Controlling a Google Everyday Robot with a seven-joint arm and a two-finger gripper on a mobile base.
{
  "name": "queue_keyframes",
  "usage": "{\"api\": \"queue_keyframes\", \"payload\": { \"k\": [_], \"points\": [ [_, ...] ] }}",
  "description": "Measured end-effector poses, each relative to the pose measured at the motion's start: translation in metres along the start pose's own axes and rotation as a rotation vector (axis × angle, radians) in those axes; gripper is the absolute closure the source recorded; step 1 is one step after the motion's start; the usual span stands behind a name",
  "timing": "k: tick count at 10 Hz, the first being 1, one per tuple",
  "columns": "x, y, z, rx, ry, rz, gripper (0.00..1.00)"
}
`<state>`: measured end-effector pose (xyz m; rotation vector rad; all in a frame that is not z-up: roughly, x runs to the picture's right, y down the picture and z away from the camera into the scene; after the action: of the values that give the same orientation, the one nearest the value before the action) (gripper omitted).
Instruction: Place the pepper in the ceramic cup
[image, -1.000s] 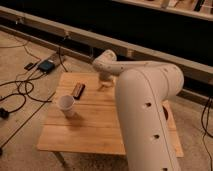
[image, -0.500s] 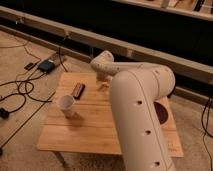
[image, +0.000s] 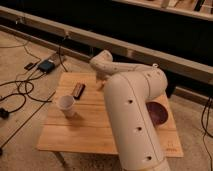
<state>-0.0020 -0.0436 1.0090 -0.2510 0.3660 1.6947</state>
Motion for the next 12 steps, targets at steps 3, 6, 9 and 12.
{"api": "queue_keyframes", "payload": {
  "k": [3,6,9,12],
  "points": [
    [-0.004,-0.007,0.007,0.019,0.007,0.001,0.6],
    [-0.005,-0.018,0.01,0.037,0.015,0.0,0.92],
    [-0.003,-0.022,0.004,0.039,0.022,-0.013,1.0],
    [0.001,-0.017,-0.019,0.015,0.018,-0.05,1.0]
  ]
}}
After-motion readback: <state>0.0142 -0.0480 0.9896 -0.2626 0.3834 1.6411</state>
